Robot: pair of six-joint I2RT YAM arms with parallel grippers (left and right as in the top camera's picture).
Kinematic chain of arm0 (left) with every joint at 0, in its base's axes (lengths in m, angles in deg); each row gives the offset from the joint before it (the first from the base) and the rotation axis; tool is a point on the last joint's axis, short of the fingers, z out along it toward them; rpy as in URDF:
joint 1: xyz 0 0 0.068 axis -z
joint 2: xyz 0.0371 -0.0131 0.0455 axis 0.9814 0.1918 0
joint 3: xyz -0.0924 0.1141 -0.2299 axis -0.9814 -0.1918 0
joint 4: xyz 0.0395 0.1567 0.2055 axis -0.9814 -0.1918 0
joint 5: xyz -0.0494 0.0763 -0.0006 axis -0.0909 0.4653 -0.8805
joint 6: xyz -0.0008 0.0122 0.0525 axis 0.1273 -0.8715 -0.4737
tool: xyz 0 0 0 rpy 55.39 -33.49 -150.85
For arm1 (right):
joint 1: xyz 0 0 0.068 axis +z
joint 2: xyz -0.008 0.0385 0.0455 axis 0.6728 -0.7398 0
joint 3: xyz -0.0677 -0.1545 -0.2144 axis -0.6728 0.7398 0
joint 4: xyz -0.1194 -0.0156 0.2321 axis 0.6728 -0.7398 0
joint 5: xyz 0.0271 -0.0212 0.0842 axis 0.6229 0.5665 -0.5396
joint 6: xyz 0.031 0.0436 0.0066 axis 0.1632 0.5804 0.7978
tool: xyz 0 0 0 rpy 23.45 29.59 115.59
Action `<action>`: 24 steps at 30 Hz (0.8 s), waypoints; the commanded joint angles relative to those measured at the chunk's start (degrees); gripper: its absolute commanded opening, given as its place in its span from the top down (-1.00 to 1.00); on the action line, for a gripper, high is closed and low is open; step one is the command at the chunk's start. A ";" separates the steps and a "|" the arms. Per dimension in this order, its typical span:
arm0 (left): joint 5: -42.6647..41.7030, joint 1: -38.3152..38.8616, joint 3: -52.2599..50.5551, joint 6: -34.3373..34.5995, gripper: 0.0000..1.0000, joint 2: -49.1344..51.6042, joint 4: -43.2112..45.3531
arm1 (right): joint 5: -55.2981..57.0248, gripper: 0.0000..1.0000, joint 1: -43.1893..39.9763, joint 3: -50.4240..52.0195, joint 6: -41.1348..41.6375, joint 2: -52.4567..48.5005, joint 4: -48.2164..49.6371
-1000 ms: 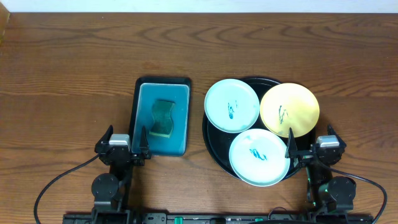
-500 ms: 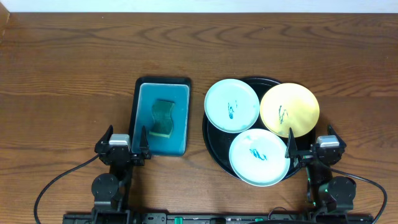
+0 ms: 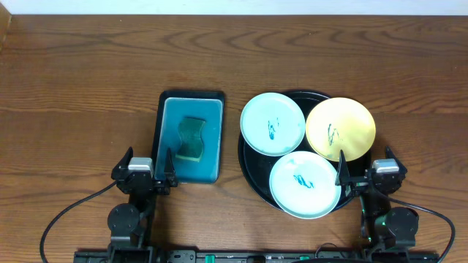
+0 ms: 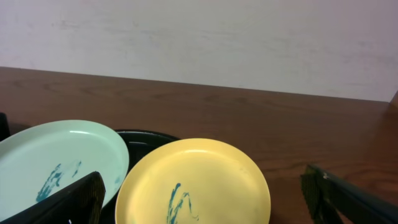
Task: Clean dirty plates on tray and stack at the side
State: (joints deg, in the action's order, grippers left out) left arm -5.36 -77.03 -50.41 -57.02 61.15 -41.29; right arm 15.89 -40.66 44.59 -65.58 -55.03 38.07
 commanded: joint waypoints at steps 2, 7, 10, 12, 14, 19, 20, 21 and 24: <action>0.87 -0.28 -0.46 0.26 -0.77 -0.35 -2.75 | 0.37 -0.99 1.05 0.09 -0.74 0.09 -0.22; 0.90 -0.28 -0.46 0.22 -0.77 -0.35 -2.75 | 1.29 -0.99 1.05 0.09 -0.76 0.09 -0.20; 1.31 -0.28 -0.46 0.22 -0.77 -0.35 -2.75 | 0.57 -0.99 1.05 0.09 0.50 0.09 -0.20; 1.29 -0.28 -0.46 0.26 -0.77 -0.35 -2.71 | 0.59 -0.99 1.05 0.09 4.02 0.09 -0.22; 1.03 -0.28 -0.46 0.33 -0.77 -0.35 -2.73 | 1.05 -0.98 1.05 0.09 5.81 0.09 -0.22; 0.87 -0.28 -0.46 3.91 -0.77 -0.17 -2.64 | 1.29 -0.99 1.05 0.07 5.95 0.09 -0.17; 0.87 -0.28 -0.46 4.85 -0.77 0.04 -2.67 | 2.01 -0.99 1.05 -0.02 5.92 0.09 -0.17; 0.87 -0.28 -0.39 5.33 -0.77 0.31 -2.67 | 2.82 -0.98 1.05 -0.28 5.92 0.09 -0.70; 0.90 -0.28 0.66 5.73 -0.77 2.01 -2.89 | 3.56 -0.98 1.05 -1.84 5.95 -0.04 -2.36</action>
State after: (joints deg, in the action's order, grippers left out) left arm -5.25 -77.03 -50.30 -53.51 61.70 -41.36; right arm 17.42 -40.66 44.46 -60.82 -55.03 37.35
